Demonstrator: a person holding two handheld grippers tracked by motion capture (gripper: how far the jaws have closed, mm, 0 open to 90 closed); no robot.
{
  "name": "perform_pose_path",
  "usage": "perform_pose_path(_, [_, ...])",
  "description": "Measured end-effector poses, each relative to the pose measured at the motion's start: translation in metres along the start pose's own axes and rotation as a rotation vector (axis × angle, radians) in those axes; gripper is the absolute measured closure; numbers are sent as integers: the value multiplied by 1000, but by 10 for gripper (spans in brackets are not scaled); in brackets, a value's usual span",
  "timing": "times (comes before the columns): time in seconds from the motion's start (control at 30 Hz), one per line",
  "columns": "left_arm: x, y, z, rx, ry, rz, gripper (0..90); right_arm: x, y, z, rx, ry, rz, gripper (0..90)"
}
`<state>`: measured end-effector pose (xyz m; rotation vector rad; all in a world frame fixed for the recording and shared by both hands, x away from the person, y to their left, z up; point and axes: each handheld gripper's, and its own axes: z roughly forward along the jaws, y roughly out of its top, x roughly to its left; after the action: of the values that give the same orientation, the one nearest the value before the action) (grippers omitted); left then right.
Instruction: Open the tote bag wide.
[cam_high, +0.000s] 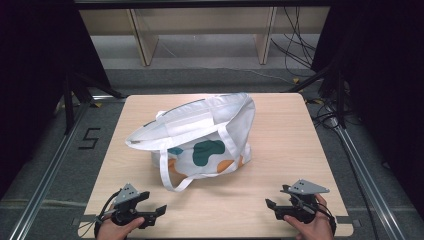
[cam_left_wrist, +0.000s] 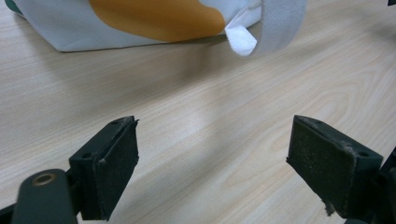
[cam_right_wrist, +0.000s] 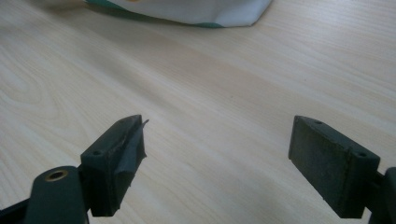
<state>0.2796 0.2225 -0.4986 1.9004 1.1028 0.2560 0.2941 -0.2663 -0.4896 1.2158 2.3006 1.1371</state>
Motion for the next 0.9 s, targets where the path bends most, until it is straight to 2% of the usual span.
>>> perform_pose_path(0.03, [0, 0, 0, 2, 2, 1, 152, 0, 0, 0, -1, -1, -5, 199])
perform_pose_path(0.1, [0, 0, 0, 4, 4, 2, 152, 3, 0, -1, 9, -5, 35, 207])
perform_pose_path(0.13, [0, 0, 0, 4, 4, 2, 153, 3, 0, -1, 9, -5, 35, 207])
perform_pose_path(0.17, [1, 0, 0, 12, 9, 15, 152, 0, 0, 0, 8, -11, 11, 225])
perform_pose_path(0.23, [1, 0, 0, 7, 11, 9, 153, -1, -1, 0, -1, -14, 14, 234])
perform_pose_path(0.27, [1, 0, -1, 11, 19, 26, 153, 0, 0, 0, -2, -12, 18, 234])
perform_pose_path(0.3, [1, 0, -1, 14, 21, 28, 152, -3, 0, -1, -6, -19, -8, 237])
perform_pose_path(0.37, [0, 0, 0, 9, 24, 4, 152, -3, 0, -1, -6, -19, -11, 247])
perform_pose_path(0.4, [2, 0, 0, -8, 16, 23, 152, -2, 0, 0, -5, -5, 2, 250])
perform_pose_path(0.43, [2, 0, -1, 6, 26, 14, 152, -3, 1, 0, -8, -6, -10, 252])
perform_pose_path(0.47, [2, 0, 0, -3, 22, 8, 152, 1, 1, -1, 2, -10, 28, 255])
perform_pose_path(0.5, [2, 0, -1, -9, 28, 8, 153, 0, 1, -1, 3, -6, 17, 258])
perform_pose_path(0.53, [2, 1, -2, 1, 35, 15, 153, -3, 2, -1, -6, -14, -15, 263])
perform_pose_path(0.57, [3, 1, -2, 1, 31, 25, 154, -4, 3, -1, -14, -1, -17, 273])
perform_pose_path(0.6, [3, 1, -2, 1, 31, 25, 161, -1, 3, -2, -10, -3, 21, 287])
perform_pose_path(0.63, [2, 1, -2, -5, 29, 9, 171, -1, 4, -3, -14, -3, 24, 295])
perform_pose_path(0.67, [2, 1, -2, -10, 28, 11, 175, -3, 6, -4, -16, -6, 0, 296])
perform_pose_path(0.7, [3, 2, -3, 7, 31, 32, 177, -3, 7, -3, -32, -2, 4, 297])
perform_pose_path(0.73, [2, 3, -2, -6, 36, 38, 186, -6, 9, -5, -31, -4, -20, 304])
perform_pose_path(0.77, [2, 3, -3, -2, 41, 44, 207, -3, 10, -6, -30, 1, 19, 314])
perform_pose_path(0.8, [1, 3, -3, -9, 38, 34, 230, -6, 12, -5, -46, 0, -10, 326])
perform_pose_path(0.83, [1, 5, -4, -5, 35, 47, 238, -4, 14, -6, -49, 0, 15, 334])
perform_pose_path(0.87, [2, 5, -3, -18, 23, 31, 241, -5, 16, -7, -42, 3, 8, 345])
perform_pose_path(0.9, [3, 7, -5, -5, 29, 34, 262, -4, 18, -8, -48, 2, 10, 357])
